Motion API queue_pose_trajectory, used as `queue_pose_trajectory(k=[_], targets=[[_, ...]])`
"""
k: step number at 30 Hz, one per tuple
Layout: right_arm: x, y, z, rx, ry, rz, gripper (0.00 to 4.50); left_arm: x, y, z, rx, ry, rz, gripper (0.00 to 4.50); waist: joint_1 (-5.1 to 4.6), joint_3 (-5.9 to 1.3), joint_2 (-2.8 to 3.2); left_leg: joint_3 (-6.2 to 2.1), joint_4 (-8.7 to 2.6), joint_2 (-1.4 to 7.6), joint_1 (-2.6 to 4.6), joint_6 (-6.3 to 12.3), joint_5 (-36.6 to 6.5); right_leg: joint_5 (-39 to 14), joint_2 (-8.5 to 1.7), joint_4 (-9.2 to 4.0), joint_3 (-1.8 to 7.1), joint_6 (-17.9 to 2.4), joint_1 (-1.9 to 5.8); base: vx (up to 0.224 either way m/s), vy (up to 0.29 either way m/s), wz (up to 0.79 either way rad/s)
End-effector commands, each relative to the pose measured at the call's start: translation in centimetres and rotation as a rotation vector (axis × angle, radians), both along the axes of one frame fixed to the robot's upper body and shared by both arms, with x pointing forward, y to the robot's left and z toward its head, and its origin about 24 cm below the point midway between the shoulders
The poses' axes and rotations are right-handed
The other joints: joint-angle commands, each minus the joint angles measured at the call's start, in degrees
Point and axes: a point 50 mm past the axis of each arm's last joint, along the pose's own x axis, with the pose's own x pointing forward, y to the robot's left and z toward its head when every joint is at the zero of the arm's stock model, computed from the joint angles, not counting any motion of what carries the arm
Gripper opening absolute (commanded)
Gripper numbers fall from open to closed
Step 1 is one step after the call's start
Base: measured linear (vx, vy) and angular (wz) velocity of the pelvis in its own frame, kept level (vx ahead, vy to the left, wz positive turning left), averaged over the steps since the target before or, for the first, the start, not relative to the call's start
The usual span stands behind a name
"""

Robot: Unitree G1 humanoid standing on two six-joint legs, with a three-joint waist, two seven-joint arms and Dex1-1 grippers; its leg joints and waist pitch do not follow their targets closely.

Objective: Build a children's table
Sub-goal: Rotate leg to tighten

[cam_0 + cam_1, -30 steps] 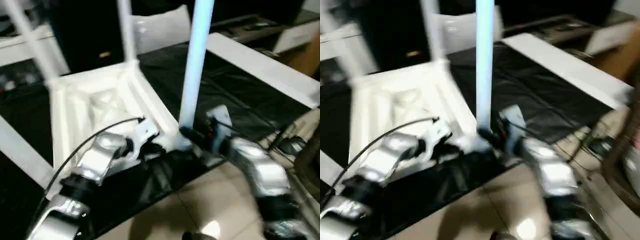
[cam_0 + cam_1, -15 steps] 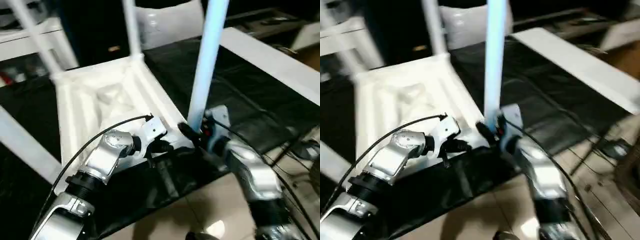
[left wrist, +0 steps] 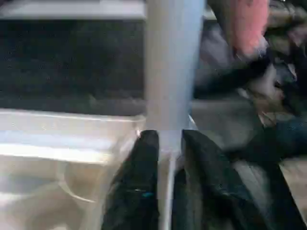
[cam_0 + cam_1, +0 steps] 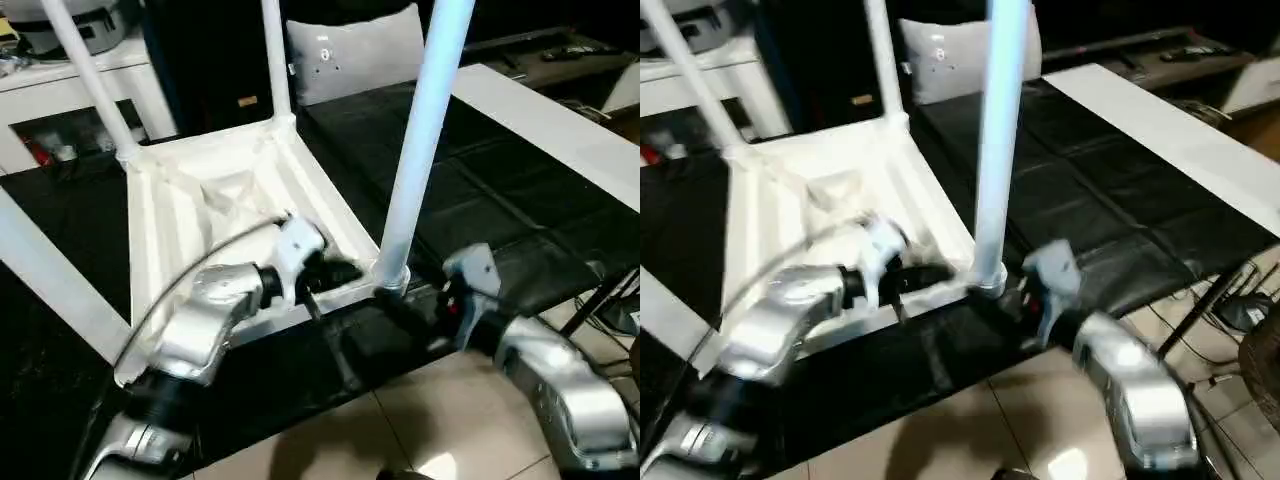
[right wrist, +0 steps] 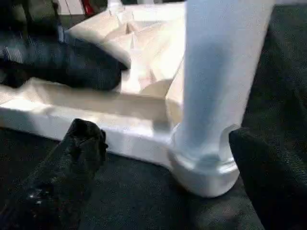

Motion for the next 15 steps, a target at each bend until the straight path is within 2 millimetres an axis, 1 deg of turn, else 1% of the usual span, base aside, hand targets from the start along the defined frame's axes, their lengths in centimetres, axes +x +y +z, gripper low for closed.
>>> queue_pose_trajectory(k=[1, 2, 3, 4, 5, 6, 7, 8, 9, 10, 11, 12, 13, 14, 15], targets=[[0.1, 0.2, 0.6, 0.003, -0.047, -0.058, 4.5, -0.3, 0.6, 0.4, -0.038, -0.032, 0.093, 1.35, -0.21, -3.13, -0.9, 0.17, -4.11, 0.9, -1.14, 3.79, -8.3, -28.2, -2.69, -5.81, 2.71, 4.2, 3.97, 0.0, 0.0, 0.0], [0.2, 0.3, 0.6, -0.011, -0.065, -0.081, 4.5, -0.5, 0.8, 0.6, -0.065, -0.052, 0.149, 1.35, -0.3, -3.18, -0.89, 0.14, -4.11, 0.94, -1.19, 3.62, -8.3, -28.2, -2.76, -5.79, 2.66, 4.4, 4.01, 0.0, 0.0, 0.0], [0.4, 0.2, 0.3, -0.017, -0.074, -0.088, 4.5, -0.9, 1.1, 0.8, -0.085, -0.06, 0.177, 1.41, -0.54, -3.12, -0.73, 0.13, -4.1, 0.88, -1.13, 3.53, -9.0, -28.9, -2.6, -6.12, 2.37, 5.0, 3.91, 0.0, 0.0, 0.0], [0.6, -0.2, -0.5, -0.022, -0.065, -0.091, 4.5, -1.2, 1.3, 0.8, -0.102, -0.063, 0.194, 1.41, -0.62, -3.29, -0.63, 0.07, -4.09, 1.07, -1.07, 3.69, -9.6, -28.9, -2.83, -6.03, 2.37, 5.0, 3.93, 0.0, 0.0, 0.0], [0.8, -0.9, -1.6, -0.033, -0.054, -0.103, 4.5, -1.7, 1.9, 0.5, -0.11, -0.062, 0.252, 1.49, -0.22, -2.73, -1.27, -2.74, -5.14, 0.86, -4.83, 4.75, -11.5, -26.7, -4.36, -4.09, 0.05, 4.3, 6.96, -0.008, -0.009, 0.18], [0.9, -1.1, -1.9, -0.033, -0.049, -0.107, 4.5, -2.0, 2.1, 0.3, -0.111, -0.06, 0.281, 1.65, -0.99, -3.06, 0.57, -5.44, -6.55, 2.75, -4.45, 6.0, -14.2, -22.9, -3.44, -2.56, 0.75, 4.5, 7.15, -0.008, -0.009, 0.18], [0.9, -1.3, -2.2, -0.033, -0.047, -0.112, 4.5, -2.2, 2.4, 0.1, -0.111, -0.058, 0.313, 1.77, -1.47, -2.69, 0.48, -6.75, -7.05, 3.72, -3.76, 6.17, -16.5, -20.2, -3.09, -2.01, 1.59, 3.3, 6.16, 0.006, -0.034, 0.47], [0.9, -1.4, -2.3, -0.03, -0.045, -0.111, 4.5, -3.0, 2.9, -0.5, -0.117, -0.058, 0.355, 1.81, -2.49, -2.41, 1.06, -9.76, -8.46, 5.12, -3.63, 6.52, -20.4, -16.5, -2.33, 0.79, 1.97, 0.6, 6.46, 0.032, -0.053, 0.58], [0.8, -1.4, -2.4, -0.033, -0.042, -0.11, 4.5, -3.3, 3.1, -0.8, -0.126, -0.04, 0.385, 1.81, -2.6, -2.21, 1.21, -10.97, -9.33, 5.51, -2.64, 7.04, -22.2, -15.4, -1.32, 1.84, 2.46, -0.8, 5.57, 0.032, -0.053, 0.58], [0.7, -1.4, -2.5, -0.035, -0.04, -0.109, 4.5, -3.5, 3.3, -1.1, -0.137, -0.017, 0.411, 1.84, -2.95, -1.89, 0.76, -13.63, -9.89, 6.15, -0.38, 9.5, -21.9, -15.2, 0.08, 3.94, 4.04, -5.5, 3.45, 0.06, -0.105, 0.62], [0.7, -1.4, -2.6, -0.034, -0.038, -0.1, 4.5, -3.9, 3.3, -1.5, -0.167, 0.019, 0.431, 1.96, -2.47, -1.44, -0.18, -14.36, -9.91, 4.43, -1.3, 10.98, -18.3, -17.2, 0.12, 4.09, 5.97, -13.3, 4.18, 0.042, -0.18, 0.73], [0.6, -1.2, -2.7, -0.033, -0.036, -0.092, 4.5, -4.2, 3.4, -1.8, -0.156, 0.038, 0.444, 2.11, -2.18, -1.25, -0.87, -13.86, -9.02, 2.68, -2.28, 10.65, -17.0, -18.8, -0.32, 3.07, 6.57, -15.4, 4.56, 0.042, -0.18, 0.73], [0.5, -1.0, -2.7, -0.032, -0.035, -0.086, 4.5, -4.6, 3.3, -1.9, -0.163, 0.042, 0.449, 2.19, -1.89, -1.55, -1.21, -12.72, -6.9, 0.19, -3.42, 9.48, -14.7, -21.7, -1.22, 1.16, 6.87, -17.4, 5.18, 0.015, -0.226, 0.7], [0.4, -0.9, -2.8, -0.031, -0.036, -0.084, 4.5, -4.8, 3.3, -2.0, -0.161, 0.044, 0.454, 2.23, -0.19, -2.66, -3.8, -5.43, 4.19, -5.71, -3.54, 6.01, -7.3, -33.3, -5.2, -5.43, 5.31, -15.8, 4.51, 0.025, -0.219, 0.53], [0.4, -0.8, -2.8, -0.028, -0.038, -0.082, 4.5, -5.1, 3.3, -2.1, -0.158, 0.047, 0.462, 2.23, 1.56, -2.39, -3.7, -0.93, 6.81, -5.18, -3.46, 4.91, -1.9, -33.7, -7.31, -5.43, 3.78, -3.5, 4.36, 0.025, -0.219, 0.53]])
